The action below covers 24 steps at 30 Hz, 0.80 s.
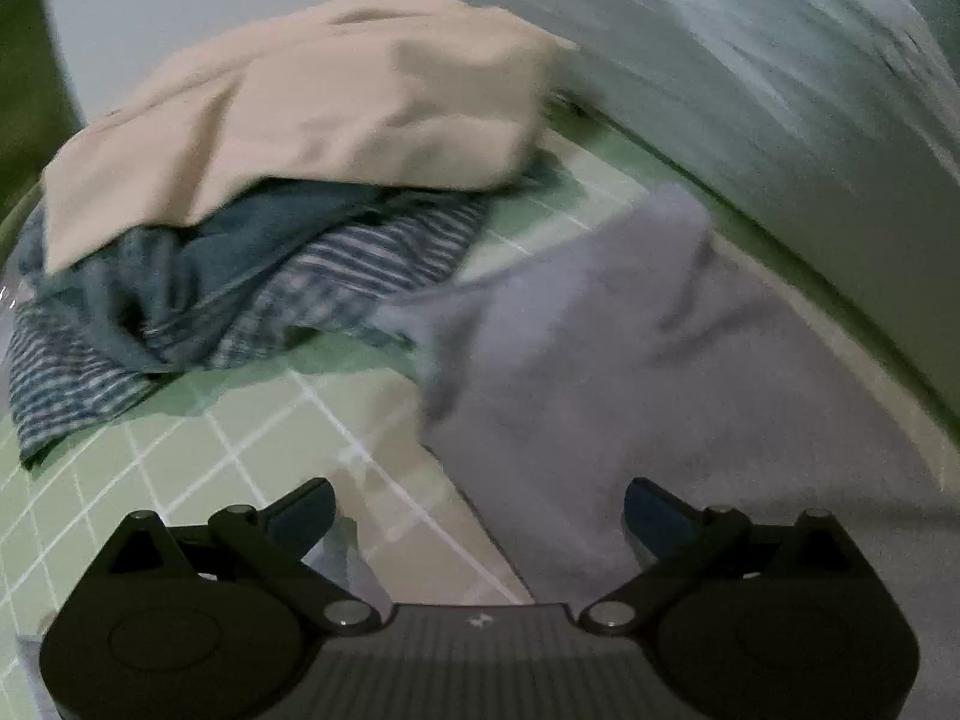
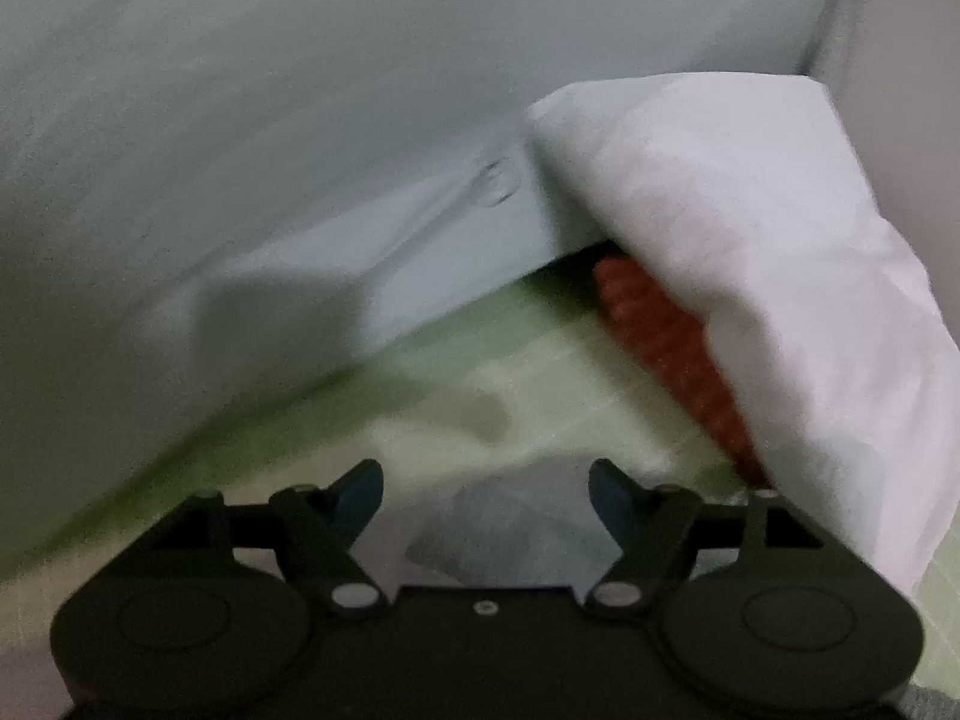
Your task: Fold clothes
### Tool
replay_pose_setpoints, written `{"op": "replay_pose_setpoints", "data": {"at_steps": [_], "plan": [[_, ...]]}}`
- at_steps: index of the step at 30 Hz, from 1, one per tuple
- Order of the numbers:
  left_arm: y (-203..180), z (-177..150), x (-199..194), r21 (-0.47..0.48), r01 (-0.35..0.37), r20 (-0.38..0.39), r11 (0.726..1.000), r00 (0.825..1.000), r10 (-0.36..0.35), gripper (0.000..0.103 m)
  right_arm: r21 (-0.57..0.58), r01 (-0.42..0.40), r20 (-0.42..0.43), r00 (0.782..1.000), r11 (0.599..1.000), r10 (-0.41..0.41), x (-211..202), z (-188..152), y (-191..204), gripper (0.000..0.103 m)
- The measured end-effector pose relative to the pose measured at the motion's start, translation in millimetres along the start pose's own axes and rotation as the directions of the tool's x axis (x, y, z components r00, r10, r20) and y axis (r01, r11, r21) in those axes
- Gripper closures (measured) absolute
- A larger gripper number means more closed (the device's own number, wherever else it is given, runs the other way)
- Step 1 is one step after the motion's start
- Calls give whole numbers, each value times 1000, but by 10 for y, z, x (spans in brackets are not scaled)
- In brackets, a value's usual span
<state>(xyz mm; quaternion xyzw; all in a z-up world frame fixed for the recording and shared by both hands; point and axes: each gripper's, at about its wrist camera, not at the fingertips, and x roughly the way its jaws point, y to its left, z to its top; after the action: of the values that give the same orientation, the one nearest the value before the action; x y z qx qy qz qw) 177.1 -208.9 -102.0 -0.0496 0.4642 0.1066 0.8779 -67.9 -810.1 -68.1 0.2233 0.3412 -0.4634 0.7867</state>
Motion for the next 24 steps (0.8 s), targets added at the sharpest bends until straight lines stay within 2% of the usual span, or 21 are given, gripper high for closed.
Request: {"op": "replay_pose_setpoints", "data": {"at_steps": [5, 8, 11, 12, 13, 17, 19, 20, 21, 22, 23, 24], "plan": [[218, 195, 128, -104, -13, 11, 995, 1000, 14, 4, -87, -44, -58, 998, 995, 39, -150, -304, 141, 26], [300, 312, 229, -144, 0, 17, 990, 1000, 3, 17, -137, -73, -95, 994, 988, 60, -240, -486, 226, 26], [328, 402, 311, -158, -3, 24, 987, 1000, 7, 53, -186, -103, -132, 988, 977, 79, -330, -668, 310, 26], [337, 429, 325, -149, -3, 31, 989, 999, 8, 84, -201, -112, -143, 986, 973, 84, -359, -725, 337, 26], [360, 456, 338, -143, 0, 32, 990, 999, 5, 99, -207, -113, -144, 986, 972, 83, -384, -756, 357, 26], [598, 499, 329, -208, -13, 46, 978, 999, 23, 99, -218, -103, -133, 988, 971, 75, -531, -795, 317, 26], [663, 493, 294, -211, -14, 38, 977, 999, 23, 99, -218, -97, -128, 989, 971, 71, -600, -810, 277, 26], [682, 486, 270, -206, -13, 30, 978, 999, 20, 95, -201, -99, -130, 989, 975, 74, -639, -825, 228, 26], [702, 478, 247, -200, -12, 23, 980, 1000, 17, 88, -184, -101, -131, 988, 978, 78, -678, -840, 179, 26], [721, 471, 223, -195, -11, 15, 981, 1000, 14, 76, -168, -103, -133, 988, 980, 81, -718, -855, 131, 25], [740, 463, 199, -189, -10, 7, 982, 1000, 11, 69, -157, -101, -132, 988, 983, 80, -766, -879, 83, 25], [749, 450, 149, -179, -4, 8, 984, 1000, 6, 53, -145, -98, -131, 988, 984, 79, -814, -903, 36, 24]]}}
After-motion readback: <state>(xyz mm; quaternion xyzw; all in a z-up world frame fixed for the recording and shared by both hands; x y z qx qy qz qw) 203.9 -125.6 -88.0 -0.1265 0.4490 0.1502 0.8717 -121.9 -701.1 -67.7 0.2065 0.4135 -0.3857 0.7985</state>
